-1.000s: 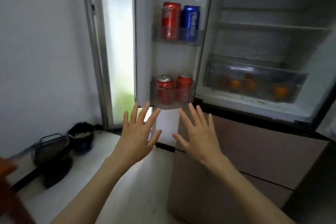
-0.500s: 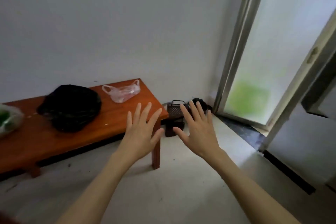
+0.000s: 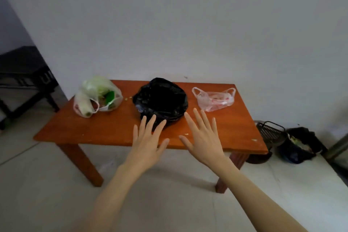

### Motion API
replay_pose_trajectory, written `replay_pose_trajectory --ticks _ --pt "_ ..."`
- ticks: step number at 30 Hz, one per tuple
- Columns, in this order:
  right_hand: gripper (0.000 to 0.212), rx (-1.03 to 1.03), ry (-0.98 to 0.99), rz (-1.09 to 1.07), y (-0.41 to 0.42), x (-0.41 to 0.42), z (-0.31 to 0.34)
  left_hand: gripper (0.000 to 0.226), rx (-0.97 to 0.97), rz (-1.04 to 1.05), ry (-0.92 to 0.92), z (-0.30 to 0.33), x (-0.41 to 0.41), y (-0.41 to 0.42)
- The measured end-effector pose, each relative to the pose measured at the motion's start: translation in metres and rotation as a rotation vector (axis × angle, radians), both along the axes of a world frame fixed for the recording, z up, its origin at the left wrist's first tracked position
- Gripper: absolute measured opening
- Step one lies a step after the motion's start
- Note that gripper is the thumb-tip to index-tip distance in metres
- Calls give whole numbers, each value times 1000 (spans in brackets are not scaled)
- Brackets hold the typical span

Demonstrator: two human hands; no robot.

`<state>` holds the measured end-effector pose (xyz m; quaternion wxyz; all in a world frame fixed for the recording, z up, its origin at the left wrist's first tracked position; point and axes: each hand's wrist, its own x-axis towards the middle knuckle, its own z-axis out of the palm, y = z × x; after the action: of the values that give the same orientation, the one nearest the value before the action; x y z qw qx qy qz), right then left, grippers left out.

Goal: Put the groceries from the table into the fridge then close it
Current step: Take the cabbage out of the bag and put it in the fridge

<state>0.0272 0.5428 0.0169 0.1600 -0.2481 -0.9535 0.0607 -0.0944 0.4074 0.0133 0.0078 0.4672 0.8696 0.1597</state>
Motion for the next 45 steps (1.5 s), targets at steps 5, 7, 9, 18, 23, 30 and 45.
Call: replay_pose_trajectory --ticks 5,7,9,18,23,30,45 --pt "68 -38 -52 171 -10 -104 -18 58 -33 191 -54 -17 -84 -29" --pt "68 -54 -92 219 -17 -143 -27 58 -52 247 -83 -26 -119 -41" --pt "66 -82 -105 262 -23 -182 -35 58 -68 296 -112 -36 -155 -51" --pt "61 -197 -168 238 -44 -361 -70 56 -139 229 -149 -62 -328 -72" --pt "60 -257 -204 222 -47 -427 -83 55 -149 154 -139 -75 -394 -70" --pt "58 -358 -174 217 -31 -492 -100 52 -110 100 -163 -106 -452 -51" --pt "39 -478 -183 257 21 -618 -114 31 0 611 -140 -123 -562 23"
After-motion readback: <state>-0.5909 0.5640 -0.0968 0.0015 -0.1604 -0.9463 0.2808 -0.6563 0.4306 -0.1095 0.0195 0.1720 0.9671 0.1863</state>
